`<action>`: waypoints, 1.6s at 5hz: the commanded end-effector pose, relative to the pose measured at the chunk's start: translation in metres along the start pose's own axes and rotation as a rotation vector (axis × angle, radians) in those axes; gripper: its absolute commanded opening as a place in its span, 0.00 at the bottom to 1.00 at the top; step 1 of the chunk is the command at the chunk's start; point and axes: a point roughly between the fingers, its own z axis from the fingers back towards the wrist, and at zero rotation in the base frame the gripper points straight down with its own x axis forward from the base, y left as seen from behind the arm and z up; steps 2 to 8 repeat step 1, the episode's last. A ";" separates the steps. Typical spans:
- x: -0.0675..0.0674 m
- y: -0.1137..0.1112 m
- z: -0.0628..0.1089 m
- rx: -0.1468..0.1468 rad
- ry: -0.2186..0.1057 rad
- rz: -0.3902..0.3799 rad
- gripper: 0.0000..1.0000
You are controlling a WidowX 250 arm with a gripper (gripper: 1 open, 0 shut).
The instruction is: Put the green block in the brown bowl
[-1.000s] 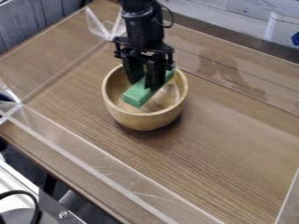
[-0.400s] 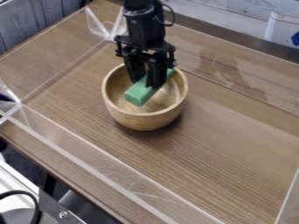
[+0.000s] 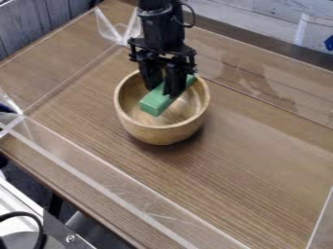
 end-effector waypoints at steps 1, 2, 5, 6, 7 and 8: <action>0.013 -0.002 0.016 0.016 -0.059 -0.020 0.00; 0.013 -0.002 0.016 0.016 -0.059 -0.020 0.00; 0.013 -0.002 0.016 0.016 -0.059 -0.020 0.00; 0.013 -0.002 0.016 0.016 -0.059 -0.020 0.00; 0.013 -0.002 0.016 0.016 -0.059 -0.020 0.00; 0.013 -0.002 0.016 0.016 -0.059 -0.020 0.00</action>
